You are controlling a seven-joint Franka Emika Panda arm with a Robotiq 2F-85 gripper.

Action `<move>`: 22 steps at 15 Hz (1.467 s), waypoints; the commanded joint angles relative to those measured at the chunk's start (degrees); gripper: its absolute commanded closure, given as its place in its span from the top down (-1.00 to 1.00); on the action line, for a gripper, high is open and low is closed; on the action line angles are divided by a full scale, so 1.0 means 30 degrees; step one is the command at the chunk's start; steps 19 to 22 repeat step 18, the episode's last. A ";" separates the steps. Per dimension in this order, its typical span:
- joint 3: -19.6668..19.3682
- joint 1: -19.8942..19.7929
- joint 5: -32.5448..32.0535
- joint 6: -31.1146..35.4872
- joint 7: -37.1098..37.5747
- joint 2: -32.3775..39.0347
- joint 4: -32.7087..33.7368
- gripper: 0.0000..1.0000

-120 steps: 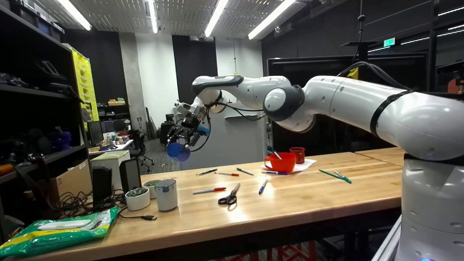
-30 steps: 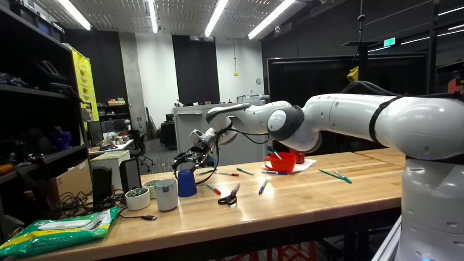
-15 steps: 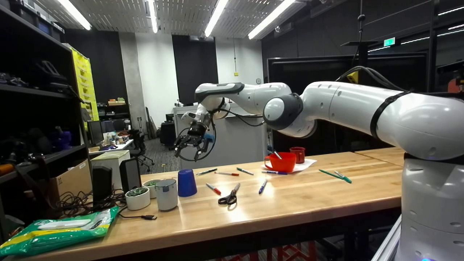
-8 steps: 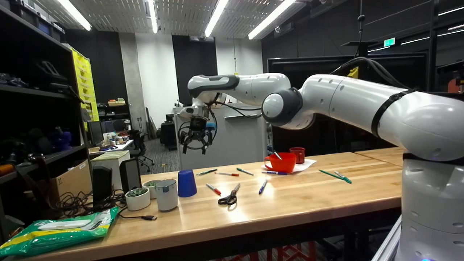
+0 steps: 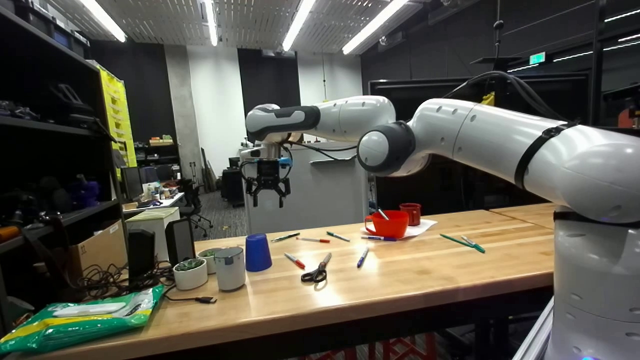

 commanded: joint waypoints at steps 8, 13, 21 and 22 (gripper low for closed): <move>-0.1785 -0.0169 -0.1133 0.6913 0.3822 0.0147 -0.0081 1.00; -0.1770 -0.0532 -0.0929 0.6516 0.4942 0.0043 -0.0285 1.00; -0.1770 -0.0599 -0.0929 0.6514 0.5314 0.0047 -0.0285 1.00; -0.1770 -0.0599 -0.0929 0.6514 0.5314 0.0047 -0.0285 1.00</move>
